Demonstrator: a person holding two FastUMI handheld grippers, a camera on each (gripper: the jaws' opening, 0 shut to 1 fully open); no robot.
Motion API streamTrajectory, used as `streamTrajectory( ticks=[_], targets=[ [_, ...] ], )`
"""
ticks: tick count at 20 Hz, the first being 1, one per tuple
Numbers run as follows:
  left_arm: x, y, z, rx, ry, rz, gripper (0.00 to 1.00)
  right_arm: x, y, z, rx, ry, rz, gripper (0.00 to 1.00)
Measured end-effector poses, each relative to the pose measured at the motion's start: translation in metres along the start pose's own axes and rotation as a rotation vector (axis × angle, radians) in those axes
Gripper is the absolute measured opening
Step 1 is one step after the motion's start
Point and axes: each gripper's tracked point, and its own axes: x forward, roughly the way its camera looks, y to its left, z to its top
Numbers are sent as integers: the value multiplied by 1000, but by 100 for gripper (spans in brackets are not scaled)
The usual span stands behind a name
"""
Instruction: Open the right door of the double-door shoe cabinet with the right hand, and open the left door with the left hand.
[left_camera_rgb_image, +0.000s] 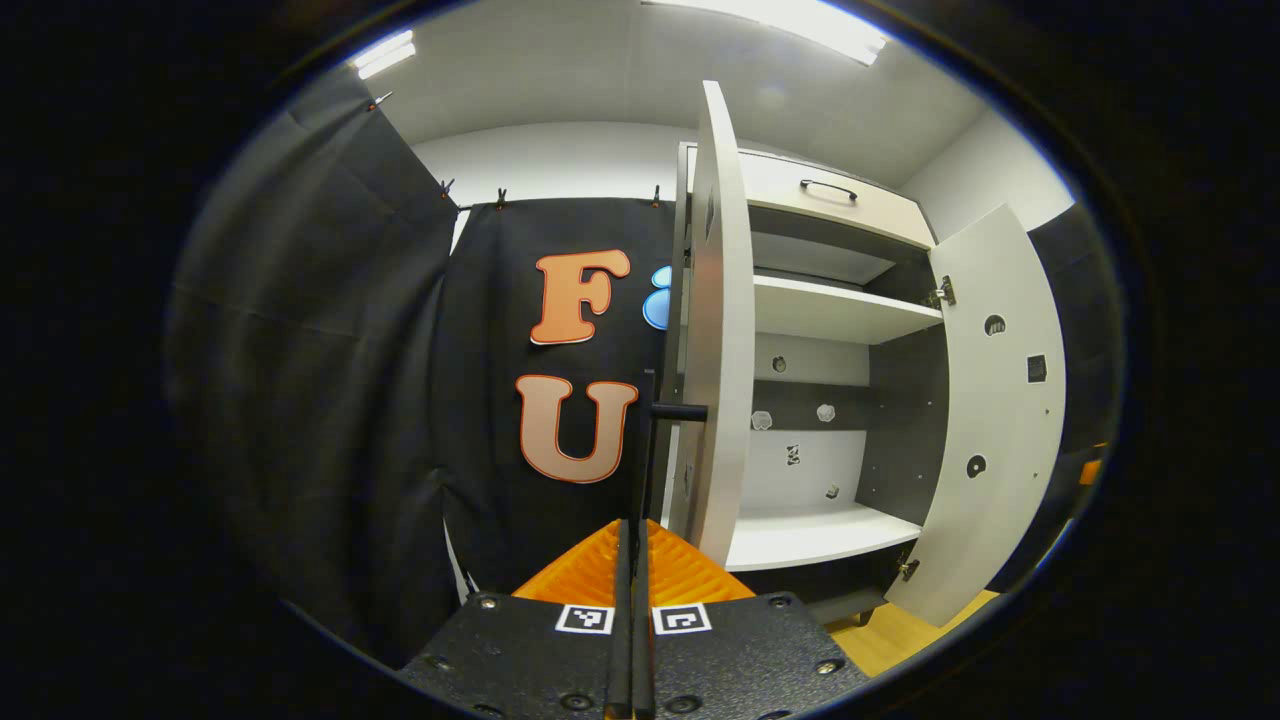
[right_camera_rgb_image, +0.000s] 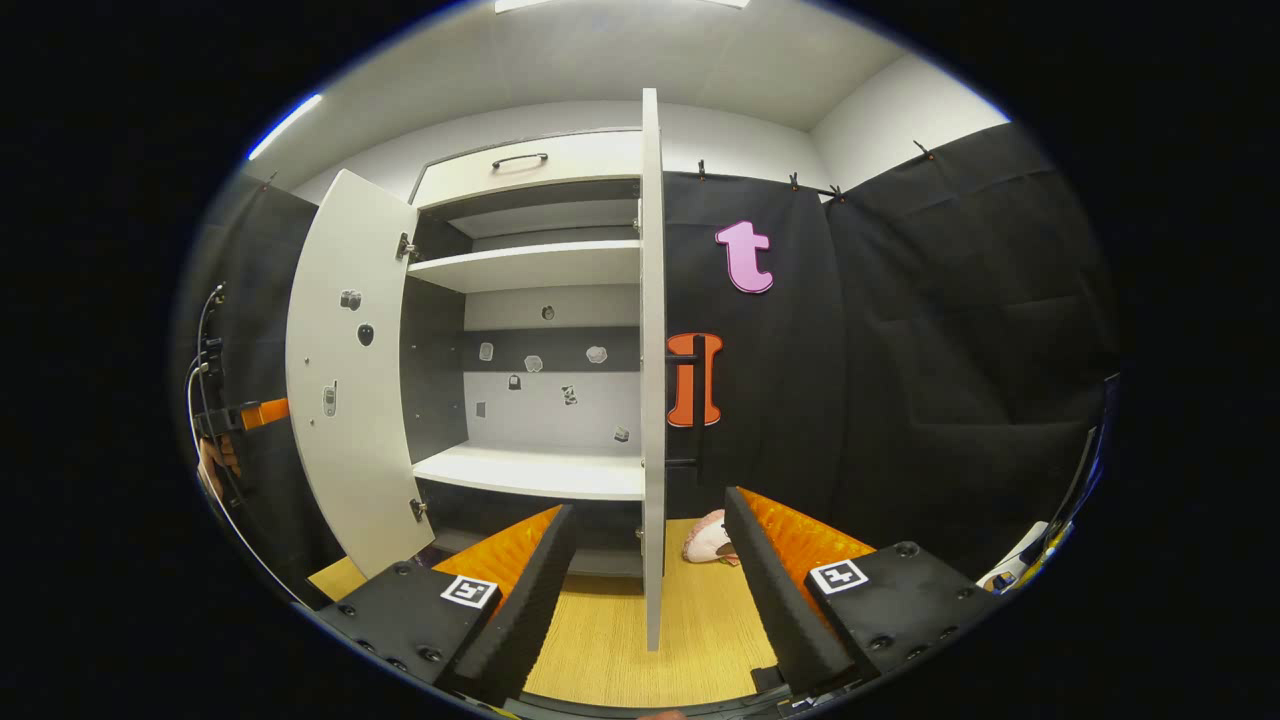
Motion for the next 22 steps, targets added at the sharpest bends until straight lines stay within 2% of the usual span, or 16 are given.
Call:
streamTrajectory(
  ticks=[5,6,10,14,16,17,18,19,20,21,22],
  targets=[
    [-52,-18,12,-44,16,43,0,2,4,1,-10,3,24,88],
    [-61,-26,10,-61,36,46,0,2,6,2,-7,-1,33,98],
    [-83,-74,27,-70,8,4,0,4,10,5,-9,-17,51,98],
    [-83,-119,34,-82,-15,-32,0,7,19,11,22,-39,66,100],
    [-82,-141,33,-133,-15,-79,7,7,21,12,29,-45,71,98],
    [-78,-148,31,-150,-8,-94,23,7,21,12,29,-47,73,98],
    [-81,-151,31,-156,-10,-94,22,6,21,13,27,-49,76,98],
    [-79,-151,31,-146,-18,-91,42,6,21,13,22,-51,78,98],
    [-77,-150,30,-121,-27,-76,49,7,21,13,16,-51,78,98],
    [-75,-148,29,-90,-31,-61,71,7,21,13,10,-52,78,98],
    [-75,-145,28,-65,-34,-39,75,8,19,14,4,-55,77,98]
  ],
)
